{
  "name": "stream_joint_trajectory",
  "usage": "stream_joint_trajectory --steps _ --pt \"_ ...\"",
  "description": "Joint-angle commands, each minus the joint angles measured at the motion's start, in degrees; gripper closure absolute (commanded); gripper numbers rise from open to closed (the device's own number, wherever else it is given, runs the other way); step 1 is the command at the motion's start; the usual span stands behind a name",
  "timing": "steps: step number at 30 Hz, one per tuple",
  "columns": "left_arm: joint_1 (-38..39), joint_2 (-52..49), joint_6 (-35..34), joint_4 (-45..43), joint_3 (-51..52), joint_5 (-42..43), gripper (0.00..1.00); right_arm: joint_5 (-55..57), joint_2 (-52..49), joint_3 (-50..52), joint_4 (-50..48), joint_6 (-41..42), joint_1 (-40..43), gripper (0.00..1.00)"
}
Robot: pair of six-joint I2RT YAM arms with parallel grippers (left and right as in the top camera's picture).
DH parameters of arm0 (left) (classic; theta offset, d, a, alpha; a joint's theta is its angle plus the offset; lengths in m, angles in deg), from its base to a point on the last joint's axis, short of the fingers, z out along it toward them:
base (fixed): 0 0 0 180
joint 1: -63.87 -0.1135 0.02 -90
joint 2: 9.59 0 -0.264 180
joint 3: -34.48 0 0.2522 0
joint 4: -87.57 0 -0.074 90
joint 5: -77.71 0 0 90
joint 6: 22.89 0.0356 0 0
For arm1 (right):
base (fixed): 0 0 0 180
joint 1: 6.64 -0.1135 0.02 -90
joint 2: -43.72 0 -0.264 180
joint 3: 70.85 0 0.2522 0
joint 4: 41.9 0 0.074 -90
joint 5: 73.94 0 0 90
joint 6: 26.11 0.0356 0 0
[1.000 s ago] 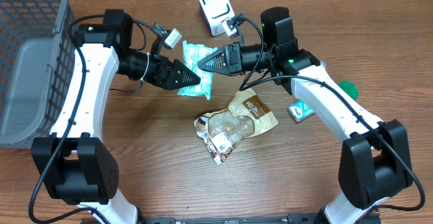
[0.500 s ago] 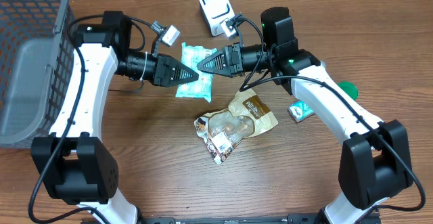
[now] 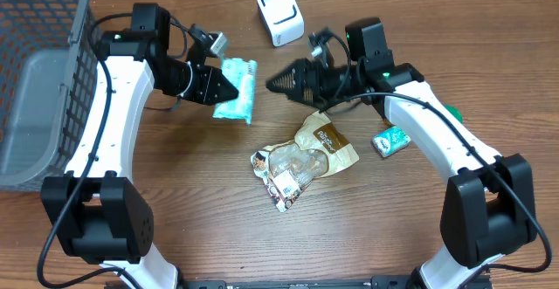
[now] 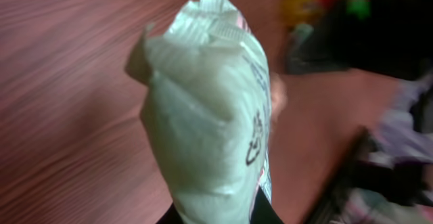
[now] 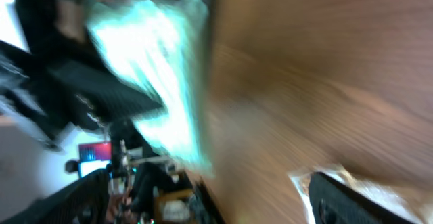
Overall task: Scan the item barcode
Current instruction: 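Raise the packet with the left gripper to the white scanner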
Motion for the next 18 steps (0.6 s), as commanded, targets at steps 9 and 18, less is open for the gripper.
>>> stream_joint_trajectory --steps 9,18 --pt "12.70 0.20 -15.21 -8.41 -14.97 -51.04 0.96 27.19 0.37 -0.31 29.51 -13.09 -1.97 0.00" --pt "18.03 -5.09 -1.33 -30.56 -14.56 -59.04 0.96 35.10 0.37 -0.20 32.94 -13.14 -1.84 0.00"
